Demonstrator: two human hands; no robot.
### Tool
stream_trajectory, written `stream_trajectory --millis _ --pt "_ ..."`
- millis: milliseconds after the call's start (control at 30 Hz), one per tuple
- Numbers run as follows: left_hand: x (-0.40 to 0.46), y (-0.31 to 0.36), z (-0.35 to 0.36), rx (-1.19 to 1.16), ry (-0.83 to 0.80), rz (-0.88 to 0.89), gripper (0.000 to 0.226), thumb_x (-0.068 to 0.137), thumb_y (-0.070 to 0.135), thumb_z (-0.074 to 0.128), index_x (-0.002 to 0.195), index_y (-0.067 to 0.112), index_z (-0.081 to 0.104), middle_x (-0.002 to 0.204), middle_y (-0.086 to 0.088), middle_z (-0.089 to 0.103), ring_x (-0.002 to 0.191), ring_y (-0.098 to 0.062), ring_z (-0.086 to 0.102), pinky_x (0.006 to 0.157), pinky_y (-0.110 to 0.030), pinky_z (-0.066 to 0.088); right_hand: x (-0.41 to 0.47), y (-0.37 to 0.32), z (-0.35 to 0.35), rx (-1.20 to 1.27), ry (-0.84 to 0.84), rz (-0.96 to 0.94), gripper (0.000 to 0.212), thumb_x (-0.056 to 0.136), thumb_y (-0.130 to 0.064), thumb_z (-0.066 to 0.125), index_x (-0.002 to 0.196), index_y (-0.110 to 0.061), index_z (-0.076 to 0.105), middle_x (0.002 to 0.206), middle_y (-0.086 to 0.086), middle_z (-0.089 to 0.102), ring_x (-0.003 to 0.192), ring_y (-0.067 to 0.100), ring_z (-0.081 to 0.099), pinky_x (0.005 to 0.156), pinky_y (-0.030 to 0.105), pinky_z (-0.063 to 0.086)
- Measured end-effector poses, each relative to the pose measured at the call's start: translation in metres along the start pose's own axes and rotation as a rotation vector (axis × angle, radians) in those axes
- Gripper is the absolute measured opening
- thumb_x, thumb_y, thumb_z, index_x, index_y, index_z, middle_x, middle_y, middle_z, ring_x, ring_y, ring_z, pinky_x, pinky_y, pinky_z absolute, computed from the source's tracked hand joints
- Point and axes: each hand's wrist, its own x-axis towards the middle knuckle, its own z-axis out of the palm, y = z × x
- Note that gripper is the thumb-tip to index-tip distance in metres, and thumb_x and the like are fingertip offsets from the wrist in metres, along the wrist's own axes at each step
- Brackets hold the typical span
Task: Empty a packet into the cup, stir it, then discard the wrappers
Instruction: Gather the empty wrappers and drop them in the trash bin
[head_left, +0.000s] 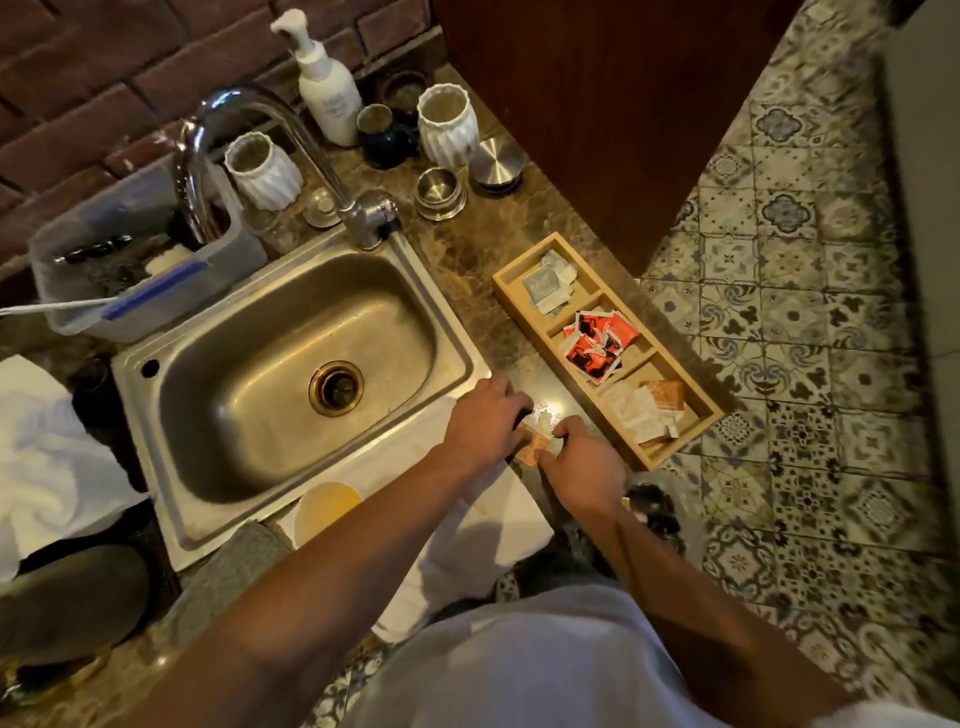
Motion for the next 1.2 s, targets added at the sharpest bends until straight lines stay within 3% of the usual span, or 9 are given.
stream_trajectory --millis 233,400,567,700,800,900,1200 --pt "0.002 -0.001 0.008 -0.019 -0.004 -0.006 0.041 0.087 0.042 0.075 0.123 0.026 0.066 0.123 -0.003 0.055 0.114 -0.024 0.054 0.086 -0.035 0.047 0.007 0.005 -0.001 0.017 -0.058 -0.004 0.01 0.091 -0.039 0.064 0.096 -0.032 0.059 0.084 -0.004 0.071 0.08 0.019 0.068 0.072 0.034 0.058" --pt "0.002 -0.005 0.011 -0.049 0.021 -0.013 0.042 0.086 0.045 0.075 0.124 0.029 0.067 0.118 -0.001 0.057 0.109 -0.021 0.054 0.08 -0.031 0.044 0.004 0.012 -0.007 0.193 -0.084 -0.103 0.008 0.092 -0.03 0.067 0.091 -0.028 0.059 0.068 -0.006 0.061 0.068 0.019 0.062 0.061 0.036 0.05" --pt "0.0 -0.01 0.012 -0.047 0.023 0.011 0.027 0.088 0.045 0.071 0.106 0.025 0.076 0.108 -0.001 0.058 0.104 -0.021 0.053 0.074 -0.031 0.039 0.005 0.012 -0.01 0.284 -0.051 -0.092 0.013 0.092 -0.031 0.071 0.089 -0.029 0.058 0.062 -0.007 0.059 0.057 0.011 0.055 0.054 0.036 0.048" --pt "-0.004 -0.012 0.009 -0.089 0.017 -0.013 0.022 0.089 0.04 0.071 0.104 0.025 0.078 0.109 -0.001 0.059 0.105 -0.021 0.053 0.073 -0.03 0.038 0.011 0.012 -0.008 0.265 -0.084 -0.056 0.015 0.091 -0.03 0.071 0.1 -0.03 0.058 0.065 -0.006 0.062 0.06 0.011 0.06 0.055 0.034 0.05" --pt "-0.01 -0.014 0.006 -0.11 0.044 -0.051 0.022 0.09 0.041 0.071 0.104 0.026 0.077 0.11 0.001 0.059 0.103 -0.019 0.053 0.073 -0.029 0.038 0.014 0.011 -0.011 0.202 -0.06 -0.075 0.036 0.09 -0.028 0.069 0.122 -0.031 0.051 0.065 -0.007 0.063 0.06 0.009 0.062 0.056 0.033 0.055" --pt "-0.018 -0.016 0.003 -0.132 0.076 -0.078 0.023 0.09 0.039 0.071 0.107 0.025 0.076 0.108 0.001 0.059 0.103 -0.019 0.054 0.073 -0.028 0.037 0.017 0.005 -0.011 0.102 -0.045 -0.118 0.051 0.092 -0.033 0.068 0.136 -0.033 0.041 0.072 -0.008 0.066 0.065 0.013 0.066 0.063 0.04 0.06" --pt "-0.035 -0.02 -0.004 -0.187 0.104 -0.11 0.026 0.092 0.035 0.071 0.112 0.019 0.075 0.117 -0.003 0.063 0.112 -0.023 0.055 0.082 -0.032 0.042 0.024 -0.004 -0.009 0.064 -0.025 -0.088 0.034 0.093 -0.029 0.069 0.123 -0.025 0.052 0.083 -0.001 0.072 0.072 0.02 0.07 0.066 0.042 0.062"
